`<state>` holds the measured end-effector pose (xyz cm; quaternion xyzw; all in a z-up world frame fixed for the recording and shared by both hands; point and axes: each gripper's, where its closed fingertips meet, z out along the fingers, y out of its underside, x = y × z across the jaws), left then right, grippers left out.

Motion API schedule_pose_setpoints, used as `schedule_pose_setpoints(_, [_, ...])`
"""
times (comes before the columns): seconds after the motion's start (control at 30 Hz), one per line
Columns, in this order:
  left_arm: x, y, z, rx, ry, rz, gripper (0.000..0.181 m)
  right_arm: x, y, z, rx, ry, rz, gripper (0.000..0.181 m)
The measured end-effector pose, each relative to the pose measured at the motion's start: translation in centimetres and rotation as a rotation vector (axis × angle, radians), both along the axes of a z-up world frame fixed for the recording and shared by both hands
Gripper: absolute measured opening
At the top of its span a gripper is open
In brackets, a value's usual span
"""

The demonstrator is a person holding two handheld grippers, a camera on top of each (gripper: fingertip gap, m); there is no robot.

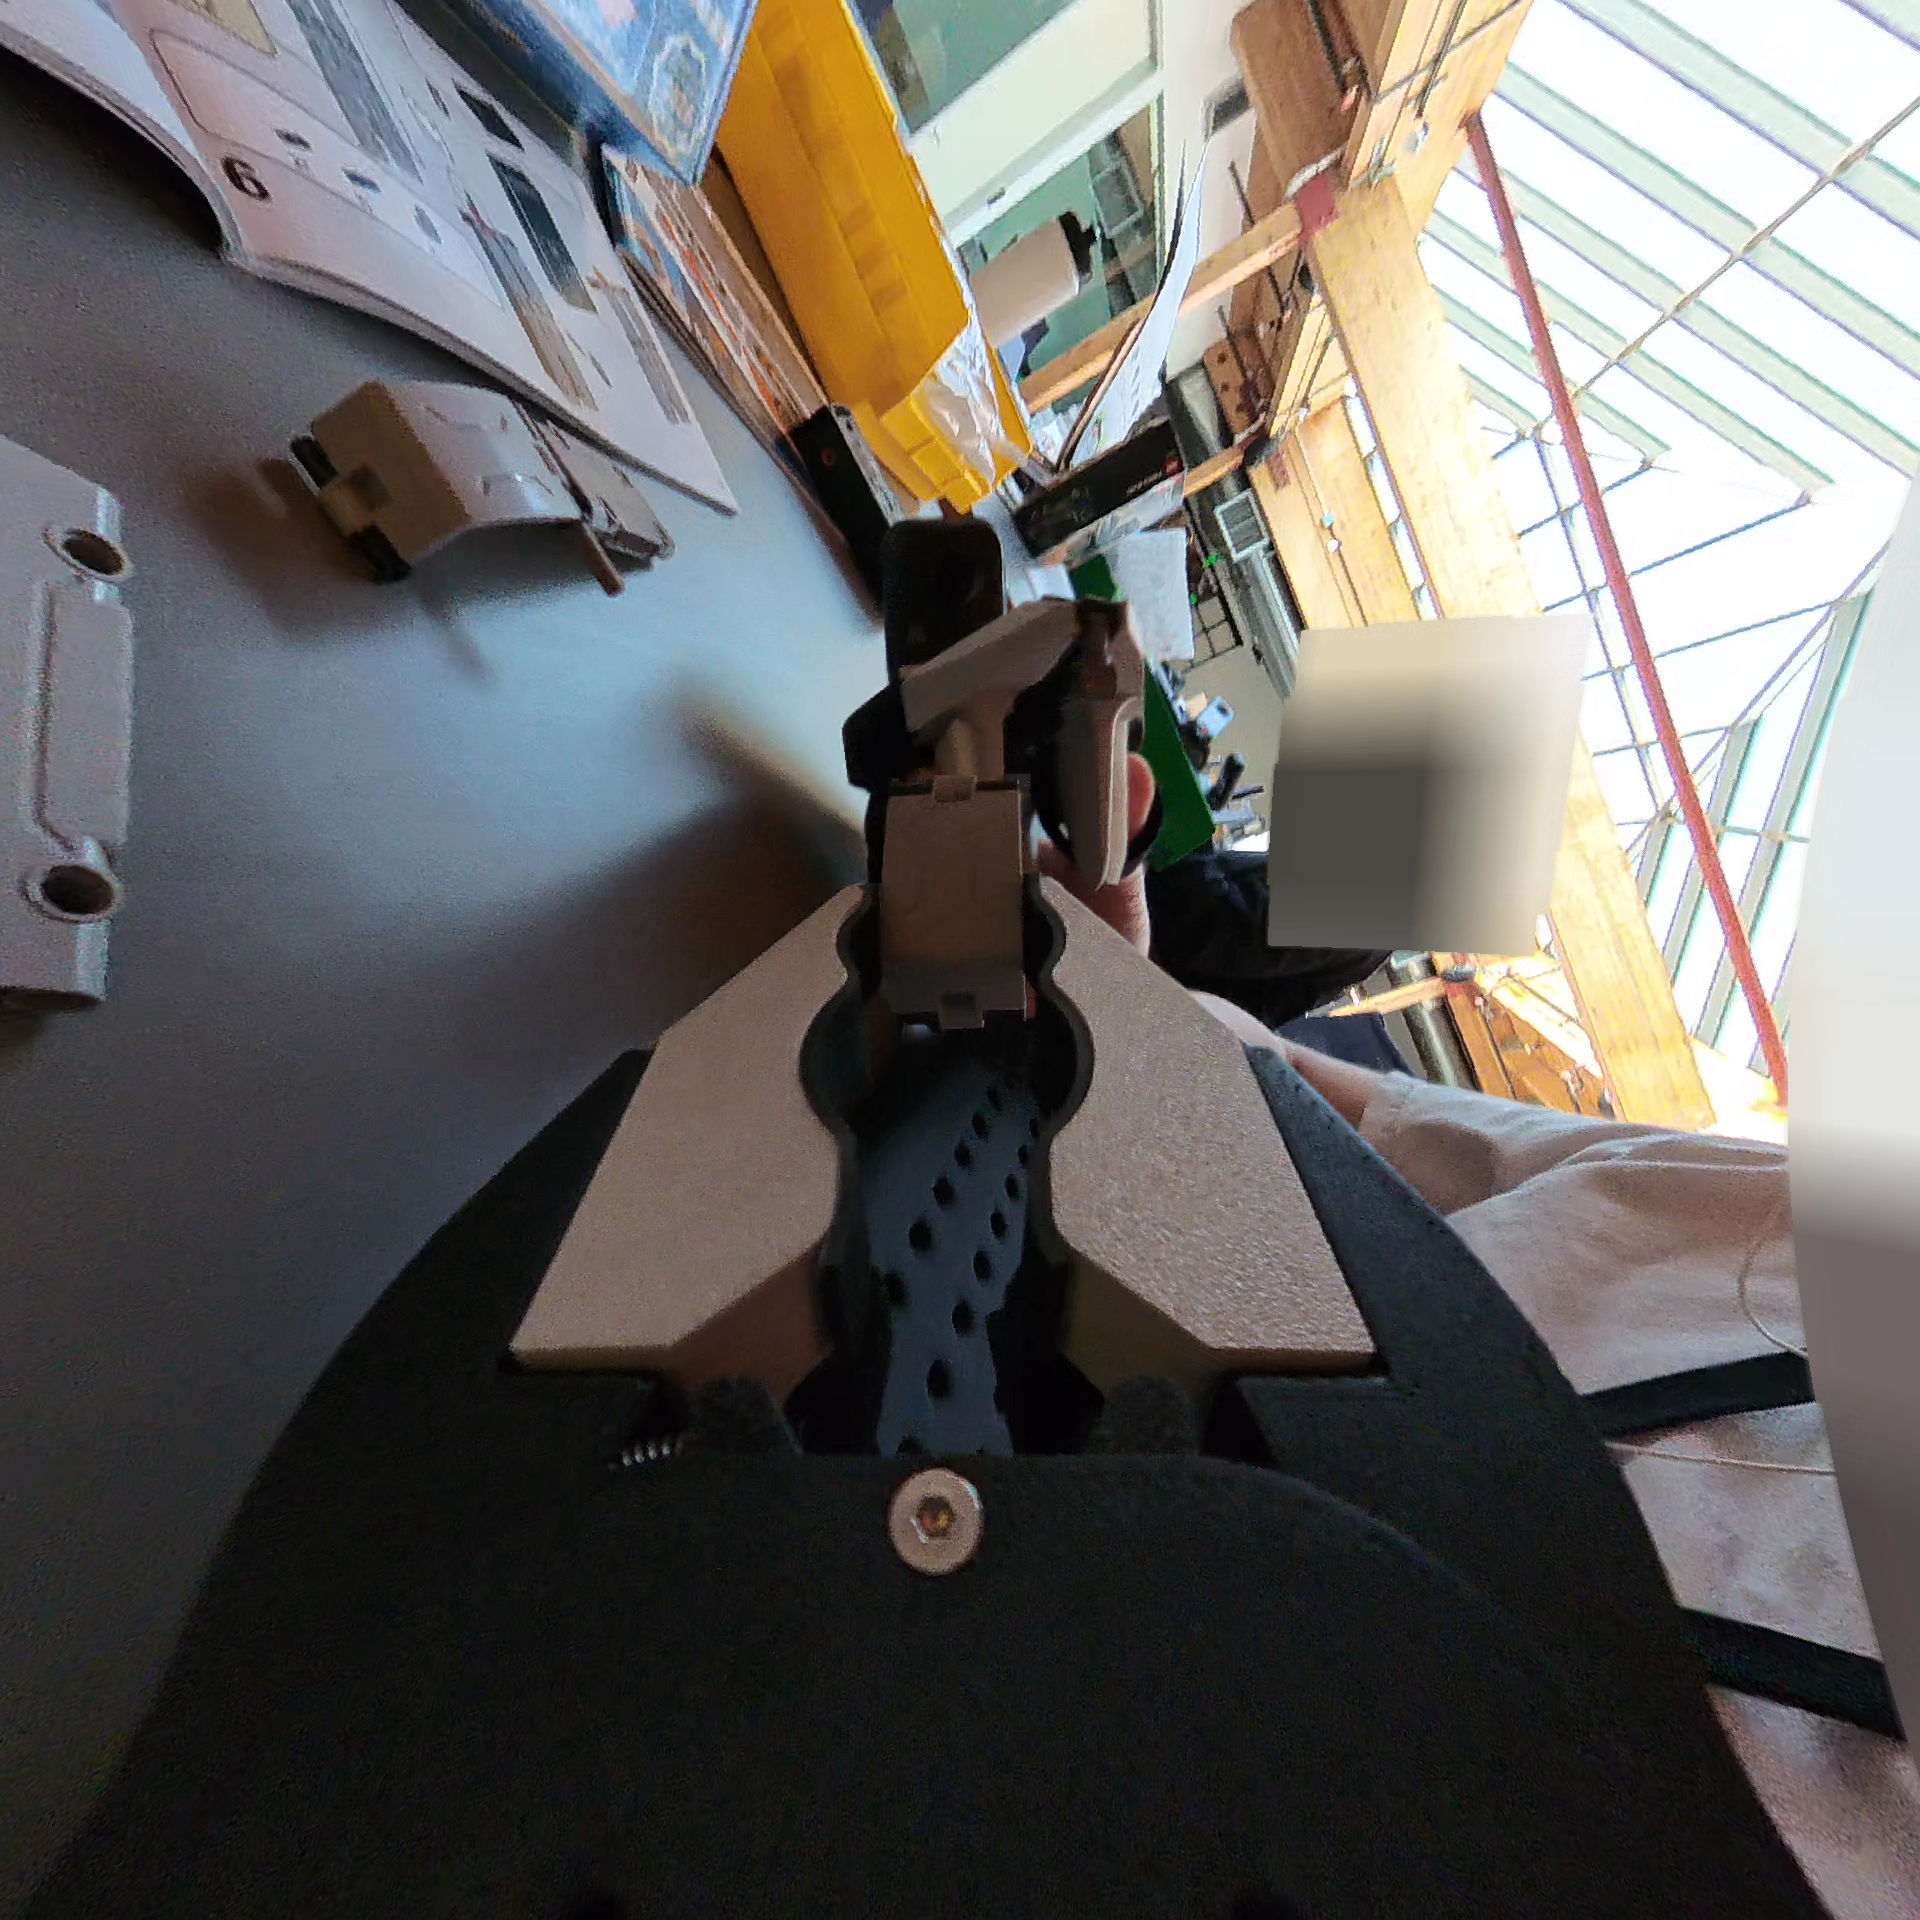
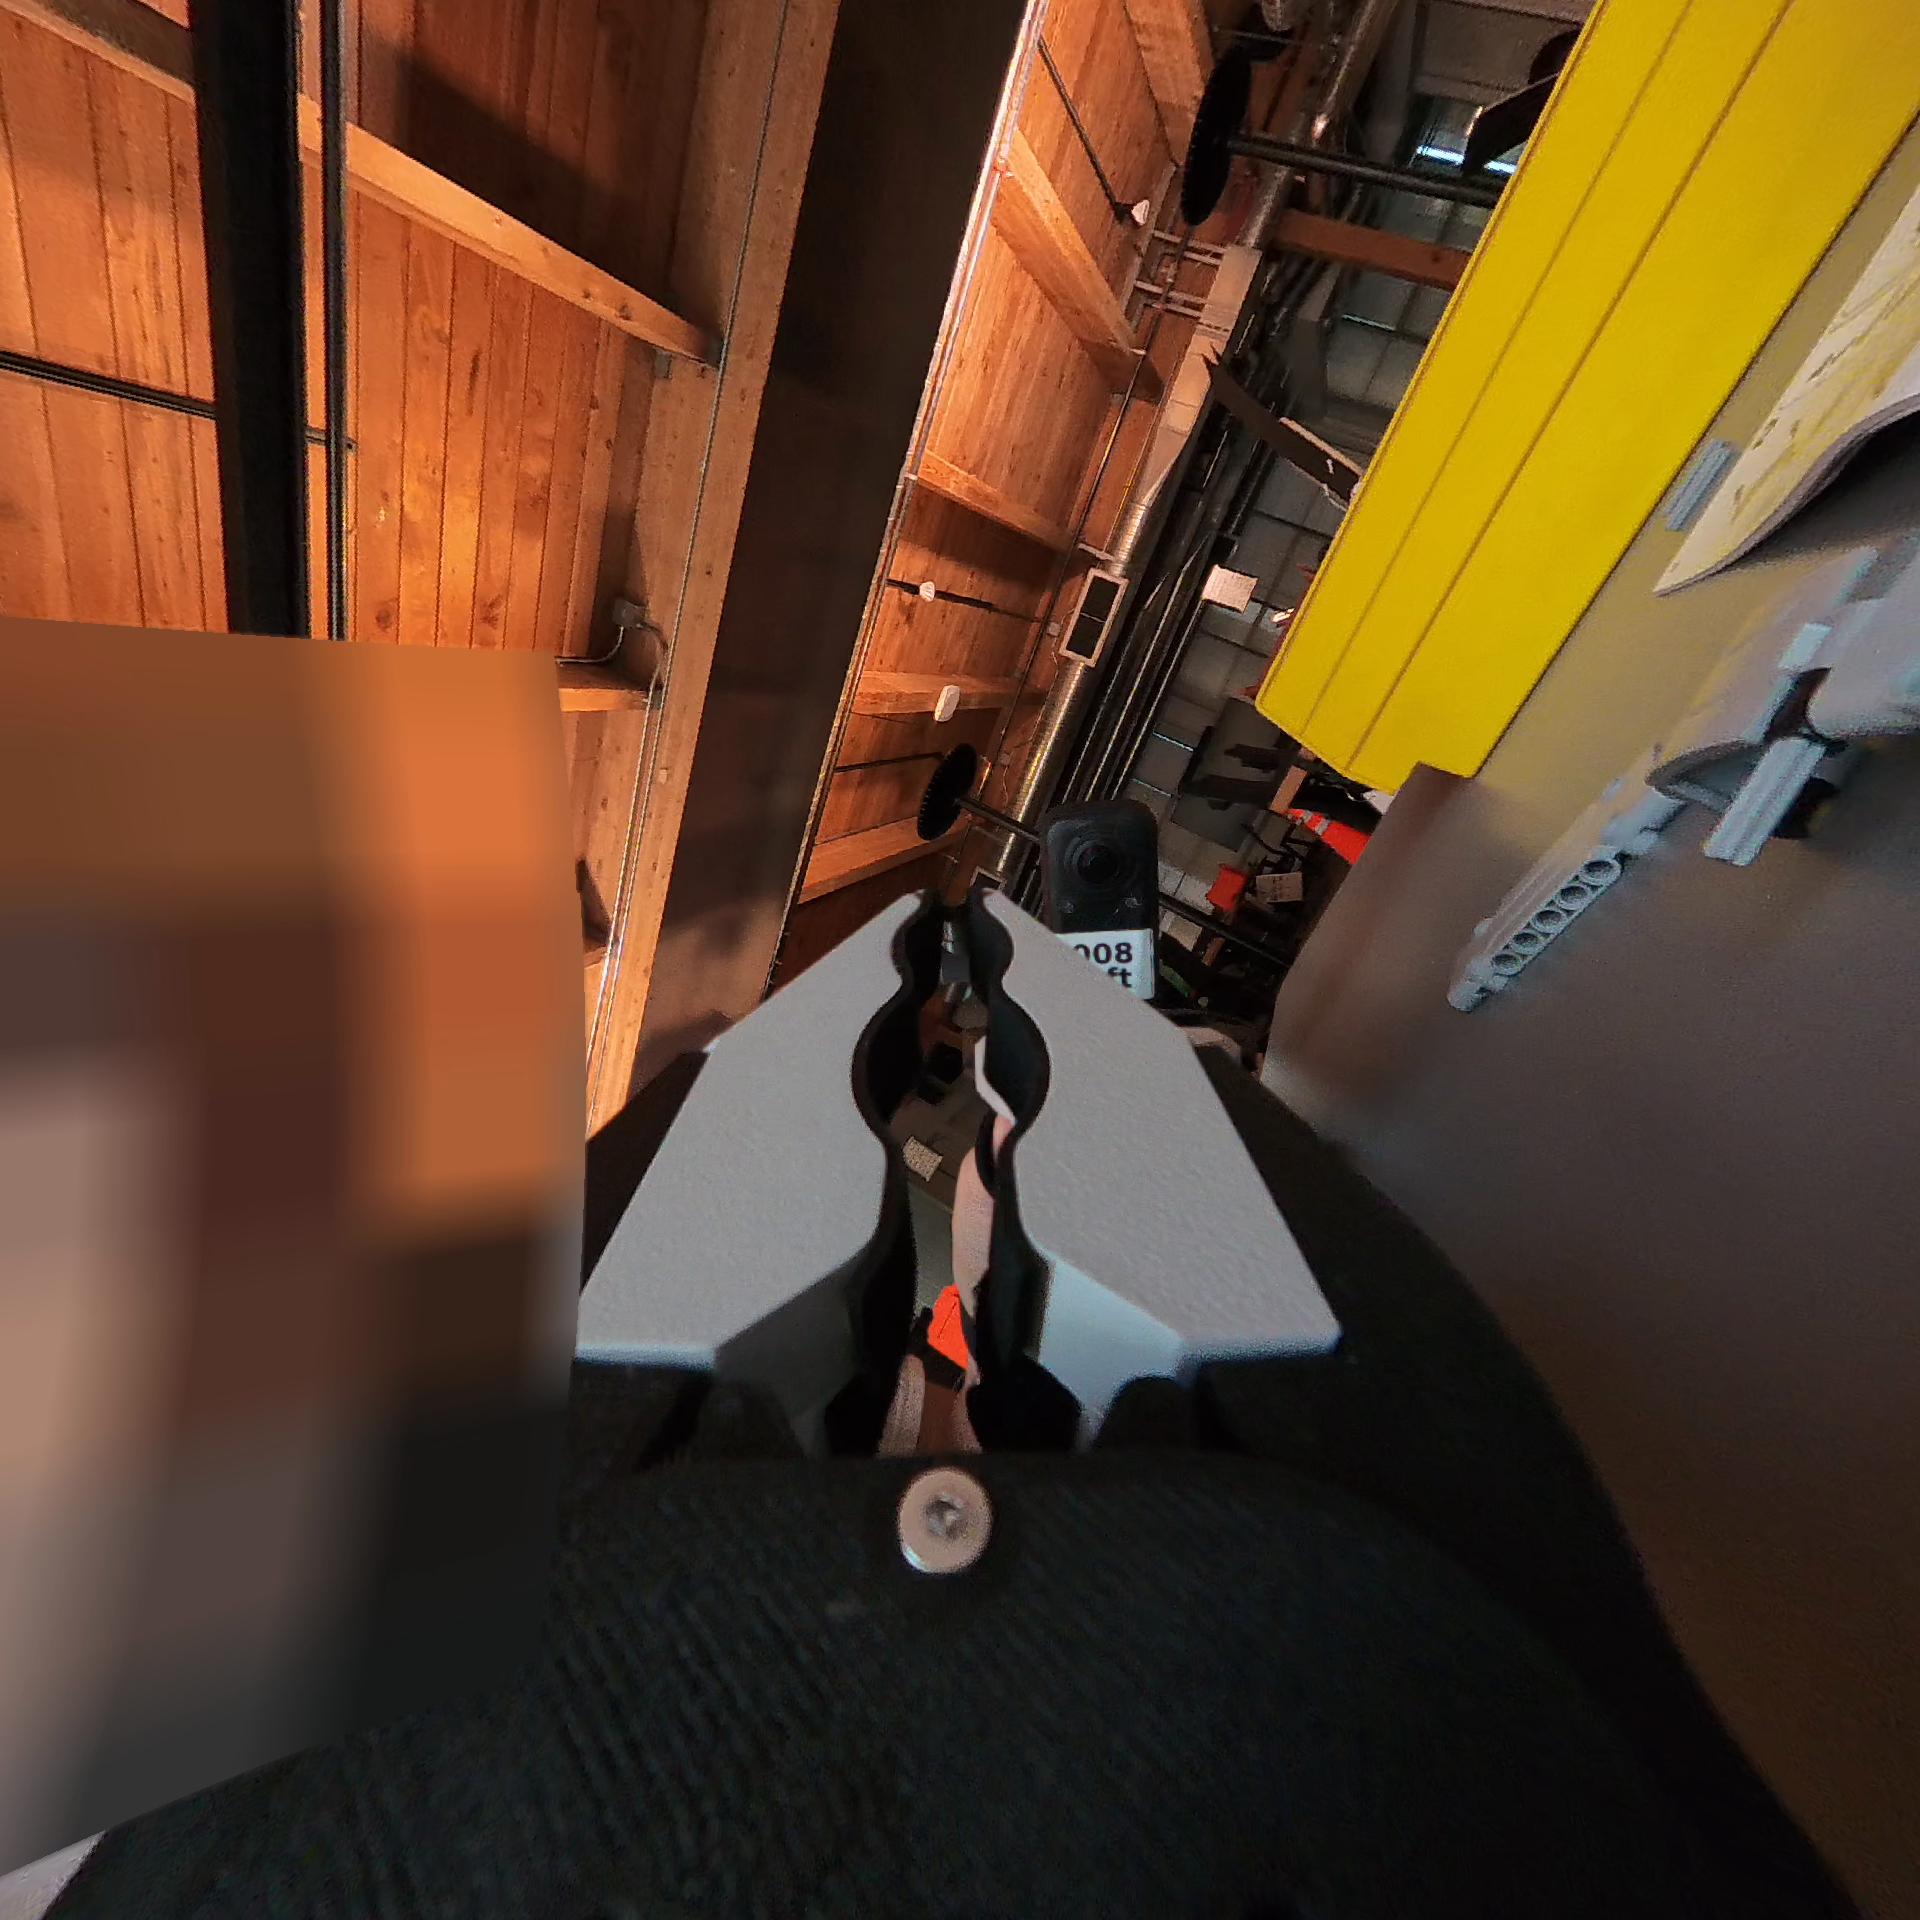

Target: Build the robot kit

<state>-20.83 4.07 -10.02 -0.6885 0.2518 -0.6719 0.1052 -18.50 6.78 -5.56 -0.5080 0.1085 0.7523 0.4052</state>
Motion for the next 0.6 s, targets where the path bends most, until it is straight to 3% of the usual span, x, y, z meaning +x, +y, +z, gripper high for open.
schedule_pose_setpoints(0.27, [-0.6,1.5,0.6,-0.021,-0.050,0.119,0.025,-1.5,1.0,-0.7,-0.032,0.009,0.054,0.002])
schedule_pose_setpoints(0.6, [-0.5,2.0,0.3,-0.018,-0.029,0.170,0.025,-2.3,1.4,-0.8,-0.026,-0.029,0.060,0.002])
